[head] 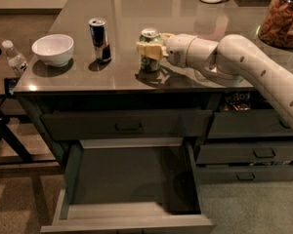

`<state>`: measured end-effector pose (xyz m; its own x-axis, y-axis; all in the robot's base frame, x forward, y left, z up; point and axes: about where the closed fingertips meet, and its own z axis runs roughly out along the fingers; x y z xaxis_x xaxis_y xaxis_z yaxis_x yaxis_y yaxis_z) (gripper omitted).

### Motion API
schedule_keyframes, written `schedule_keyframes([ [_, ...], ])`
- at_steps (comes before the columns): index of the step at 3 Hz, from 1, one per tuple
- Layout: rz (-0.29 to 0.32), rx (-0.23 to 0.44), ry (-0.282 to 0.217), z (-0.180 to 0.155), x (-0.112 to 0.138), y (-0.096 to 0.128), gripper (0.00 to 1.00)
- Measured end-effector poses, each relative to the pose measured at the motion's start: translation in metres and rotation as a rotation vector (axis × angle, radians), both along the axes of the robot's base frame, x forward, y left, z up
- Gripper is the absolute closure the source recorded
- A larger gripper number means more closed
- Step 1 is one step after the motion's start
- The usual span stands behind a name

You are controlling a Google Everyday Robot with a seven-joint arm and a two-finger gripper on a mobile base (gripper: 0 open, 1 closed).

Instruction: Pick green can from middle drawer and place on counter

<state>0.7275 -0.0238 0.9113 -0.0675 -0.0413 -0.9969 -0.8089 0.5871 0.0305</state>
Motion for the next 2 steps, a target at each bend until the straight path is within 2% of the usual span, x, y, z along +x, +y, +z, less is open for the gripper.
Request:
schedule_keyframes([
  [1,0.000,0.000,0.000,0.0000,0.0000,0.0000,0.12],
  [2,0.000,0.000,0.000,0.0000,0.0000,0.0002,0.00],
])
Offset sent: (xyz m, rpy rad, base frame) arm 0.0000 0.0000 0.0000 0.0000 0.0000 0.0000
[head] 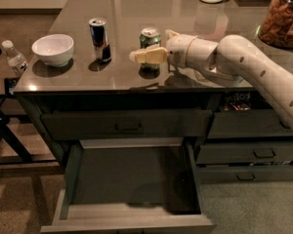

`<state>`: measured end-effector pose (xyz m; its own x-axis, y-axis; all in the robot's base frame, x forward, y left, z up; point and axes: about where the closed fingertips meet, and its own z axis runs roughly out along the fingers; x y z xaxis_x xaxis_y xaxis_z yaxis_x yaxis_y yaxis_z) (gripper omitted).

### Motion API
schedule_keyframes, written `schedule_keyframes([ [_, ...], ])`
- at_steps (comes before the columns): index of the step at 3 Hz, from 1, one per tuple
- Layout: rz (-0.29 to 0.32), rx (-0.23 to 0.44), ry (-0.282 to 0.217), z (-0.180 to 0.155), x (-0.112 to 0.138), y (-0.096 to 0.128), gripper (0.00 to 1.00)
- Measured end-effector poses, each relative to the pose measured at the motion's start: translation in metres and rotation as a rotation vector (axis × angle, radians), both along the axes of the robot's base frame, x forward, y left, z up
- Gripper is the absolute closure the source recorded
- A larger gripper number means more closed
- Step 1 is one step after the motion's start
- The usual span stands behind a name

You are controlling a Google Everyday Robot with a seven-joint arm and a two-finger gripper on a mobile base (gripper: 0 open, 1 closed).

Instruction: Pick green can from middle drawer and place on counter

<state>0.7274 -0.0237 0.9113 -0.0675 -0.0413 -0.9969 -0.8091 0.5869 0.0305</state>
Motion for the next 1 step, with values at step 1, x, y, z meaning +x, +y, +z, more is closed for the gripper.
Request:
schedule_keyframes([
  [1,0.000,0.000,0.000,0.0000,0.0000,0.0000,0.00],
])
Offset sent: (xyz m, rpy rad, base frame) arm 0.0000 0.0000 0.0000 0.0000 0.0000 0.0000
